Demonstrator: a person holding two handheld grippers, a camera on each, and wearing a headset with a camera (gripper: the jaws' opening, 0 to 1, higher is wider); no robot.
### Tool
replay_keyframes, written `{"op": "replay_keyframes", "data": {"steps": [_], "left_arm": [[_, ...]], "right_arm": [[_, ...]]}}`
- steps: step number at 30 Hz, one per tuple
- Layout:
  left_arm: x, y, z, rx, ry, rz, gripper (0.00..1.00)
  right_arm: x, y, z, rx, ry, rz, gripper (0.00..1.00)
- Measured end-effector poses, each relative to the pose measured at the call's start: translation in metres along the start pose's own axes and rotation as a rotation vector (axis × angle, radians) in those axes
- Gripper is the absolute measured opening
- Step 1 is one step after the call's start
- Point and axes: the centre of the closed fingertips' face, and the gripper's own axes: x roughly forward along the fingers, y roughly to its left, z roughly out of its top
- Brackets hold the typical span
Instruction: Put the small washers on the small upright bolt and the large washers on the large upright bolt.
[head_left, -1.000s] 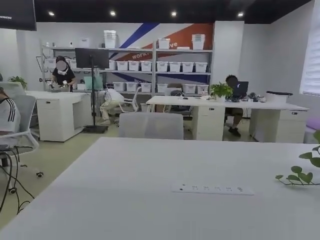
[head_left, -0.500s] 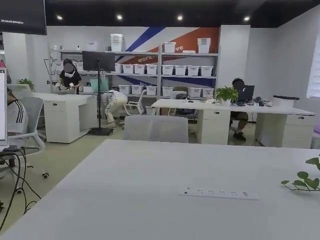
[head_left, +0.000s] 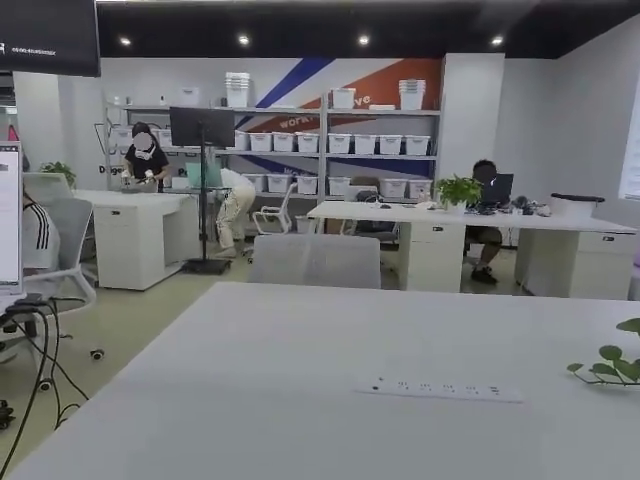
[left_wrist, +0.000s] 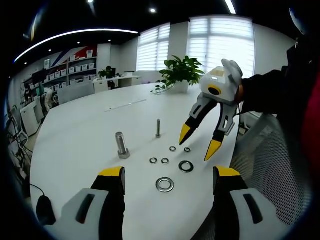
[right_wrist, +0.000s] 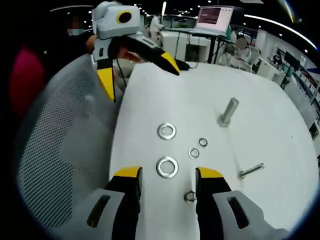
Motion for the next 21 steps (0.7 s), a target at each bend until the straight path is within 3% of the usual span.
{"op": "replay_keyframes", "data": {"steps": [9, 21], "left_arm": [[0.002, -0.002, -0.002, -0.002, 0.008, -0.014, 0.7], [0.003, -0.004, 0.001, -0.002, 0.001, -0.016, 0.7]], "right_arm": [[0.02, -0.003, -0.007, -0.024, 0.062, 0.01, 0.37], [0.028, -0.003, -0.017, -0.086, 0.156, 0.006, 0.31]]}}
